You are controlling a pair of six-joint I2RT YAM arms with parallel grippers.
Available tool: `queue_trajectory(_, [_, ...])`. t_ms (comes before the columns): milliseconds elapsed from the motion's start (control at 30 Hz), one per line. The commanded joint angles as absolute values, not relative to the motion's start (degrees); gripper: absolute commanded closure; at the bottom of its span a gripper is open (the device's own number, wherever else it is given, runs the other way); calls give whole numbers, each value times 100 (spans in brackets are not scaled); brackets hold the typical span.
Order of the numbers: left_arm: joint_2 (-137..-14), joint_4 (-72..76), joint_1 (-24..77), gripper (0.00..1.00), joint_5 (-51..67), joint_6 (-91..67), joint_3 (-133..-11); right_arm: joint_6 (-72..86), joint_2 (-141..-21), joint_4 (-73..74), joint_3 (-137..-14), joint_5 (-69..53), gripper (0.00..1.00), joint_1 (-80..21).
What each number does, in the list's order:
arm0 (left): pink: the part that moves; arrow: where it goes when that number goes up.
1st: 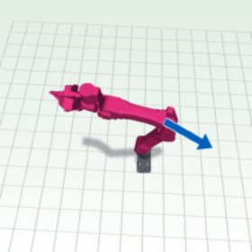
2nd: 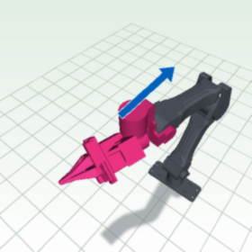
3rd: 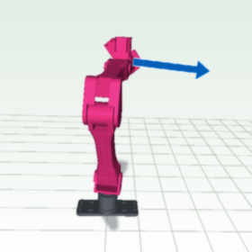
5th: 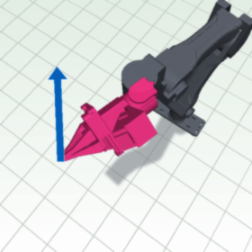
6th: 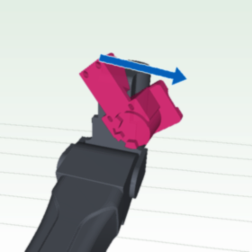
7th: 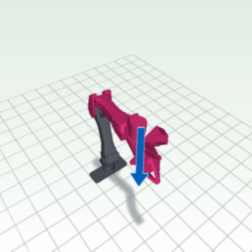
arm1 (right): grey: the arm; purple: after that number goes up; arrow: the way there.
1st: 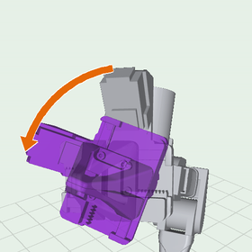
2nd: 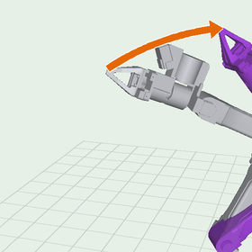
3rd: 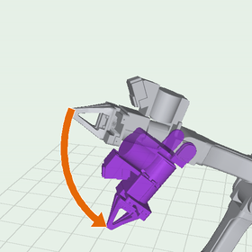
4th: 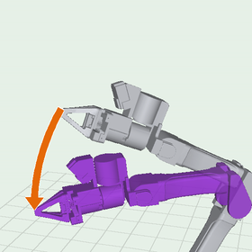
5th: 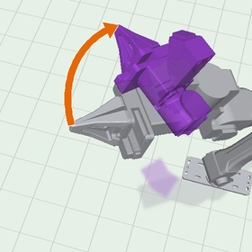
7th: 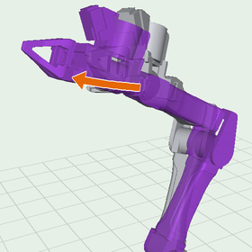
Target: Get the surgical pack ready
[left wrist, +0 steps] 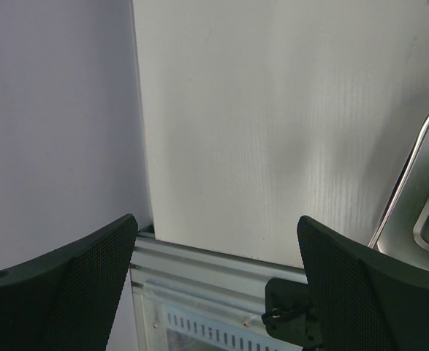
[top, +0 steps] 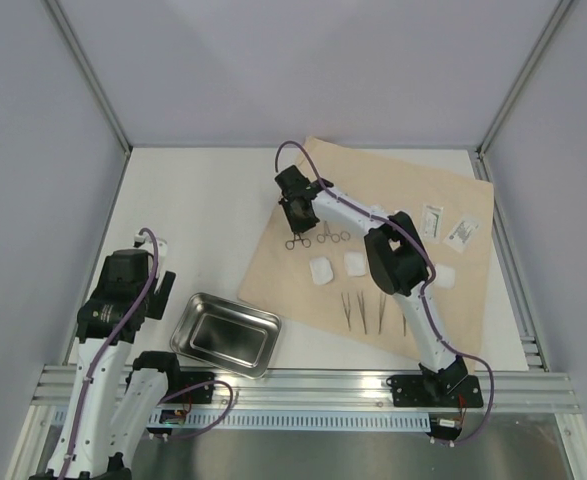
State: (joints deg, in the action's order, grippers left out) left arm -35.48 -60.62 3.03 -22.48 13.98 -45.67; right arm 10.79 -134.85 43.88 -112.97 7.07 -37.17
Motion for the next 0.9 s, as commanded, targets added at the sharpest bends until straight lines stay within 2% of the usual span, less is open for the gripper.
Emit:
queue_trajectory(0, [-3498,-5977,290,0,-2320,1309,-4561,923,-13535,4544,-11409,941,79,-3718])
queue_trajectory(333, [-3463,-5976,290,0,-2329,1310,-4562,905,-13781,4614,-11417,914,80,-3753])
queue_trajectory(400, [-3463,-5968,290,0,-2329,1310,-4570,897,-13816,4641,-11417,958,87,-3744])
queue_trajectory(467, [-3463,-5976,290,0,-2320,1301,-4562,879,-13799,4658,-11417,975,99,-3744])
queue_trajectory(633, [-3463,-5977,290,0,-2320,1310,-4570,818,-13457,4580,-11347,1090,99,-3753])
queue_trajectory(867, [-3454,-5976,290,0,-2320,1310,-4570,545,-12332,3938,-10759,1116,99,-3885])
